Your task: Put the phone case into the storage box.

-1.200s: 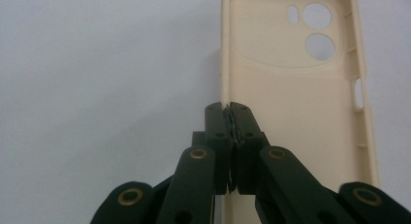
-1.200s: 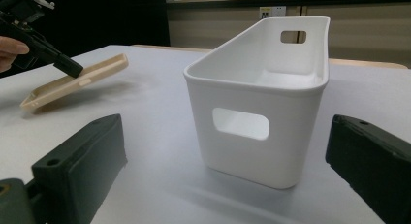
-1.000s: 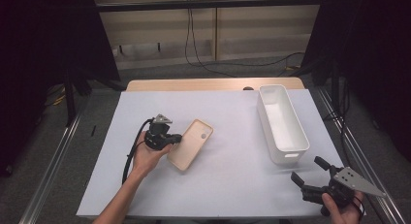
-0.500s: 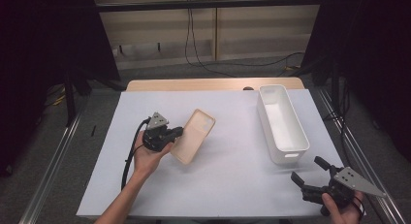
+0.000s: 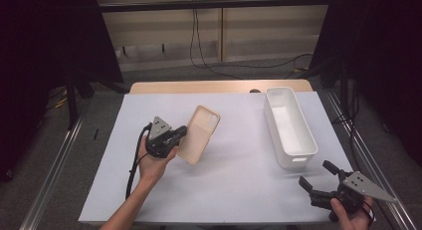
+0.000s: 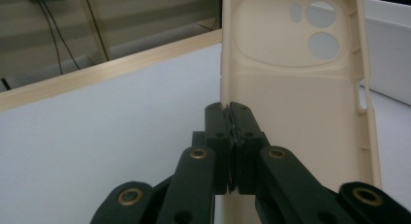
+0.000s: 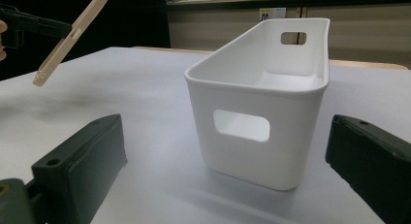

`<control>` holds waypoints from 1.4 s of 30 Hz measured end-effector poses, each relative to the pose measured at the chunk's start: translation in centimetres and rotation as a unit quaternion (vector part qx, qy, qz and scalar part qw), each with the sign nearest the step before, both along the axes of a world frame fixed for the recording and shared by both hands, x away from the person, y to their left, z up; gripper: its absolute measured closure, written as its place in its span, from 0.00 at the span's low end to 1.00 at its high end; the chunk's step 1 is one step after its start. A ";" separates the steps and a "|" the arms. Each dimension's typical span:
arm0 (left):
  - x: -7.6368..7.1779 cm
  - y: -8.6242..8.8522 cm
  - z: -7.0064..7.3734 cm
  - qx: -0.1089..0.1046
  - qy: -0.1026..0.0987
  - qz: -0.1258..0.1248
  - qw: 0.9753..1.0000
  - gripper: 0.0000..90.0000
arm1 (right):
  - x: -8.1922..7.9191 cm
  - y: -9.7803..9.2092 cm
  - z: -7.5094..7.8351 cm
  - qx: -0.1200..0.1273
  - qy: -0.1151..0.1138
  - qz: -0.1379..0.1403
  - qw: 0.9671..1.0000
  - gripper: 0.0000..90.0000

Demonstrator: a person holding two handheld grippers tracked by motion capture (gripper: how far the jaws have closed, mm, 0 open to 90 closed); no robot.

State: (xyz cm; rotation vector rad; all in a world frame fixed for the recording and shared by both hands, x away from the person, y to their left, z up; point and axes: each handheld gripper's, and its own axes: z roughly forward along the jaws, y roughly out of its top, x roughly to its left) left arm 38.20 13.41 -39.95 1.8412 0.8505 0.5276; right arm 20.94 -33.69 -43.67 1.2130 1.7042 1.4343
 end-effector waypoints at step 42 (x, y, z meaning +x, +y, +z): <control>-3.7 -1.2 2.1 -0.058 -0.073 0.013 0.996 0.98 | 0.5 1.3 1.9 0.034 -0.016 0.026 0.999 0.00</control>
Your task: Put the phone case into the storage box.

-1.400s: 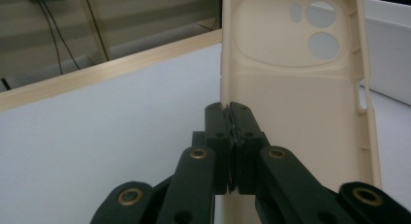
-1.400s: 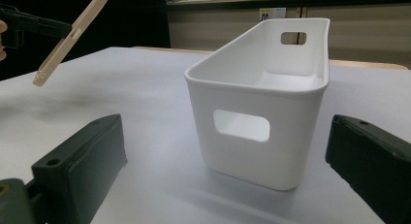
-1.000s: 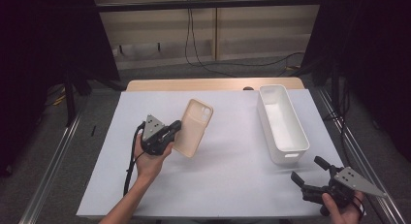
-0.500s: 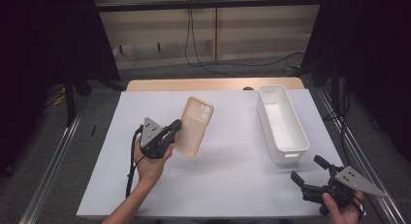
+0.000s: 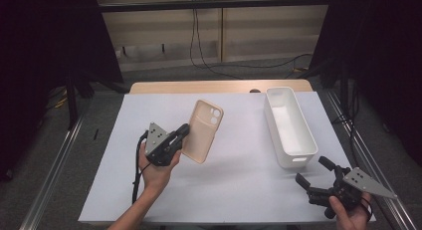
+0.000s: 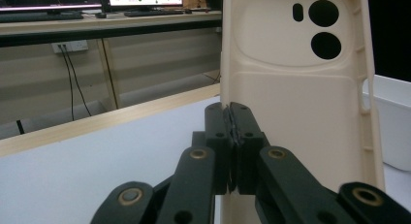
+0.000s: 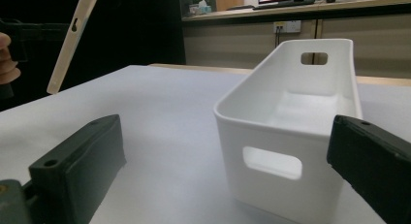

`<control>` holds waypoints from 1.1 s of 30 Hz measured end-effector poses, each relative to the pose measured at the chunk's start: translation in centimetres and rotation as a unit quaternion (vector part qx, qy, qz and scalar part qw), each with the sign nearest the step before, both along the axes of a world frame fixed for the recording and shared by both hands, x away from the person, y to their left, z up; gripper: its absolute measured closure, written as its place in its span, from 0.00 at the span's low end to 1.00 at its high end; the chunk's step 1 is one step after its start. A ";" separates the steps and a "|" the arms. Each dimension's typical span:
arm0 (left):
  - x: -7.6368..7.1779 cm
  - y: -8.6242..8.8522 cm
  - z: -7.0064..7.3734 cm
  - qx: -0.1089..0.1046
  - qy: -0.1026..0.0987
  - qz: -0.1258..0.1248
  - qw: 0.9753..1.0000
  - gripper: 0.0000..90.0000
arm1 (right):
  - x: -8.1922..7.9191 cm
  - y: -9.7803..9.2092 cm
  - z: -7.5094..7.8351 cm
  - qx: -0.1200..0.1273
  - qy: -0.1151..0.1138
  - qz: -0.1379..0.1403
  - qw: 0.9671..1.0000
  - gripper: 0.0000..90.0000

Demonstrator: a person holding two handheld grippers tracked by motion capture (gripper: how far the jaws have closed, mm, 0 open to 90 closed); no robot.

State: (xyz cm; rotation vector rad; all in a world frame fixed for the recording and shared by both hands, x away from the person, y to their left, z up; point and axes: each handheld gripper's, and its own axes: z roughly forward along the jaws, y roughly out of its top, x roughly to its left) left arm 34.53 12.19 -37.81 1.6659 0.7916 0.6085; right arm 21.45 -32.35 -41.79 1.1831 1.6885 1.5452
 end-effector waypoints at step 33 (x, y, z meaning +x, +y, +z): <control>-1.1 -0.9 -0.8 -0.018 0.000 -0.012 1.000 0.98 | 7.1 10.3 4.7 0.039 -0.037 0.152 0.987 0.07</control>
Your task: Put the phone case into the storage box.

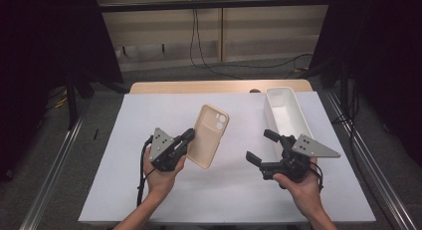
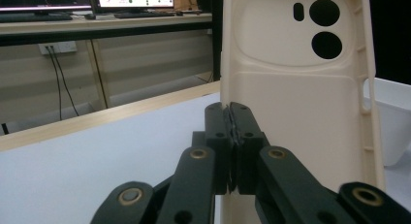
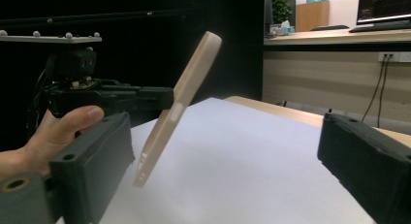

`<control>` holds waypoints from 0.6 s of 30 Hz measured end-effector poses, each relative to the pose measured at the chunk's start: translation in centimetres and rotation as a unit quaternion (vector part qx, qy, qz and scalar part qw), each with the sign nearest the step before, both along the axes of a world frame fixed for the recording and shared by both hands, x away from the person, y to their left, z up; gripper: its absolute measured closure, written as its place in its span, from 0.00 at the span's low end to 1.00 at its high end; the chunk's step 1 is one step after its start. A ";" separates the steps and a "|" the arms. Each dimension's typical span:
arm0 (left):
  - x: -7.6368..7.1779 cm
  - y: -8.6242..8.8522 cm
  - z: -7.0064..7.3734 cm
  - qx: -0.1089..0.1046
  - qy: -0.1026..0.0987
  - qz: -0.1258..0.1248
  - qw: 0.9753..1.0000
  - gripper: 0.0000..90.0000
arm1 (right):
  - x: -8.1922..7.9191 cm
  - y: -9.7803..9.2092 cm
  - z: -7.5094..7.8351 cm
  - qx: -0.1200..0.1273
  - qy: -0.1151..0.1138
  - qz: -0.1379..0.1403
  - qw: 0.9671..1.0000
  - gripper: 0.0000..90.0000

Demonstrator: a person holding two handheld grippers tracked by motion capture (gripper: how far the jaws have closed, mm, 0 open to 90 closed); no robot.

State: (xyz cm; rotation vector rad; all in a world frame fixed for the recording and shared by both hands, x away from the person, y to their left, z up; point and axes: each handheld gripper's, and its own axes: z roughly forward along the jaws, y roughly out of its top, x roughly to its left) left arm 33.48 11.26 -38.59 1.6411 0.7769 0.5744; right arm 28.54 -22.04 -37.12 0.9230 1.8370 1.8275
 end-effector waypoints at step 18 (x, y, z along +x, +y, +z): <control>0.1 -0.2 -0.2 0.002 0.004 -0.006 1.000 0.98 | 3.8 3.5 1.2 0.003 0.017 0.025 1.000 0.26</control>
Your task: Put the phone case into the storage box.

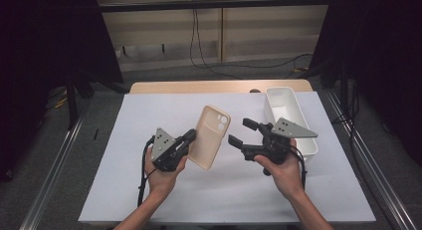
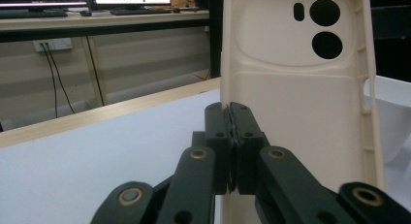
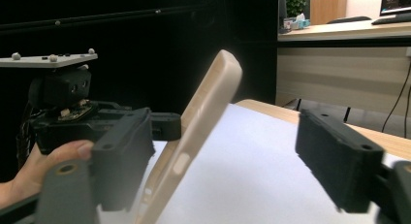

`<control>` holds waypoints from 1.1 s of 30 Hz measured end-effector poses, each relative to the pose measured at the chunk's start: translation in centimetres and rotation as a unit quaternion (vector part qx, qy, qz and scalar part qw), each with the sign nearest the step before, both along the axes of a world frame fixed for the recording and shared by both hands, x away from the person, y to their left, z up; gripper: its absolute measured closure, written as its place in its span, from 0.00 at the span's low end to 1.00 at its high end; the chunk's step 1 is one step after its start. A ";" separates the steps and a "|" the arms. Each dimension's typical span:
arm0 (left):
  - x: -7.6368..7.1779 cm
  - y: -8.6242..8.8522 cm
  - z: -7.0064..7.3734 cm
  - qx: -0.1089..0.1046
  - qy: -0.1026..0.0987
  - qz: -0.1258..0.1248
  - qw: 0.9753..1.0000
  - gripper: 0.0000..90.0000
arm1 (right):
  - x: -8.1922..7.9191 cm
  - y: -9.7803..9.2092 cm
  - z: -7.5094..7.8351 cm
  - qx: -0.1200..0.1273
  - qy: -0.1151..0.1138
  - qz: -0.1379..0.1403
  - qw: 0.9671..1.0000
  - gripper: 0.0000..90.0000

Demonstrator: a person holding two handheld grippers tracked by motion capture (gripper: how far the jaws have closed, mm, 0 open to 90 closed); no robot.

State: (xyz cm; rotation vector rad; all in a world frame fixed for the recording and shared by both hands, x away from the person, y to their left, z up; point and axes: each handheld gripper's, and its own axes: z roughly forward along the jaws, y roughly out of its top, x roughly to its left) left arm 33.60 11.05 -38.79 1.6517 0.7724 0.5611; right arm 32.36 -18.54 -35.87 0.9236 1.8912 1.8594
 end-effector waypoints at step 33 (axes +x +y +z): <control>0.3 -0.2 -0.4 0.004 0.011 -0.003 1.000 0.98 | 2.8 2.4 -0.8 0.018 0.033 0.028 0.999 0.86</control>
